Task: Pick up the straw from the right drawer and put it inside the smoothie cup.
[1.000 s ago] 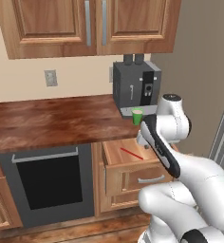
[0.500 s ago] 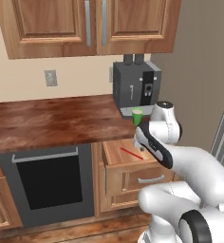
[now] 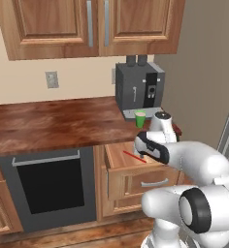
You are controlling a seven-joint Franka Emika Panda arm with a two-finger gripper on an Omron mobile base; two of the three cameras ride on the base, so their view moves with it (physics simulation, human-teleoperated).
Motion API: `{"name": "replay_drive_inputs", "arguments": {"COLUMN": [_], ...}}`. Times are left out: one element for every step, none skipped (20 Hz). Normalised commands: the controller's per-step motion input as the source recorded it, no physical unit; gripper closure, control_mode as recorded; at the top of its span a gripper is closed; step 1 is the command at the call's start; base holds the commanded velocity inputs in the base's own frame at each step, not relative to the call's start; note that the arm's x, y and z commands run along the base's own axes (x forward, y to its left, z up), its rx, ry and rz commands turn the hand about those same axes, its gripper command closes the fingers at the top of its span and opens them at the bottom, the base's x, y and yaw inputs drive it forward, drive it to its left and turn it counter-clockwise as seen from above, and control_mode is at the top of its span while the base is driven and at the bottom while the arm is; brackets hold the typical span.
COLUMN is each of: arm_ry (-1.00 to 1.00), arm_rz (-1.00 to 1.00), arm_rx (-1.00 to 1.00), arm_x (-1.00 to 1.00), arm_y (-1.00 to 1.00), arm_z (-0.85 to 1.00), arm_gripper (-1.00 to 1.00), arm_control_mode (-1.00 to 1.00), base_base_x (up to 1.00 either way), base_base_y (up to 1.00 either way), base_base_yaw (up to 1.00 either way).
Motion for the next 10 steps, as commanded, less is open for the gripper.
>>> {"name": "replay_drive_inputs", "arguments": {"arm_ry": [0.0,0.0,0.0,0.02,0.02,0.03,0.03,0.03,0.02,0.01], "arm_rz": [0.0,0.0,0.0,0.0,0.0,0.0,0.0,0.0,0.0,0.0], "arm_rx": [0.0,0.0,0.0,0.0,0.0,0.0,0.0,0.0,0.0,0.0], "arm_x": [0.32,0.36,0.39,0.43,0.39,0.39,0.4,0.4,0.39,0.37], "arm_y": [0.0,-0.01,-0.16,-0.2,-0.16,-0.18,-0.19,-0.16,-0.13,-0.11], "arm_z": [-0.39,-0.34,-0.28,-0.26,-0.26,-0.26,-0.27,-0.28,-0.29,-0.28], "arm_gripper": [-1.0,-1.0,-1.0,-1.0,-1.0,-1.0,-1.0,-1.0,-1.0,-1.0], "arm_control_mode": [-1.0,-1.0,-1.0,-1.0,-1.0,-1.0,-1.0,-1.0,-1.0,-1.0], "base_base_x": [0.0,0.0,0.0,0.0,0.0,0.0,0.0,0.0,0.0,0.0], "base_base_y": [0.0,0.0,0.0,0.0,0.0,0.0,0.0,0.0,0.0,0.0], "base_base_yaw": [0.0,0.0,0.0,0.0,0.0,0.0,0.0,0.0,0.0,0.0]}}
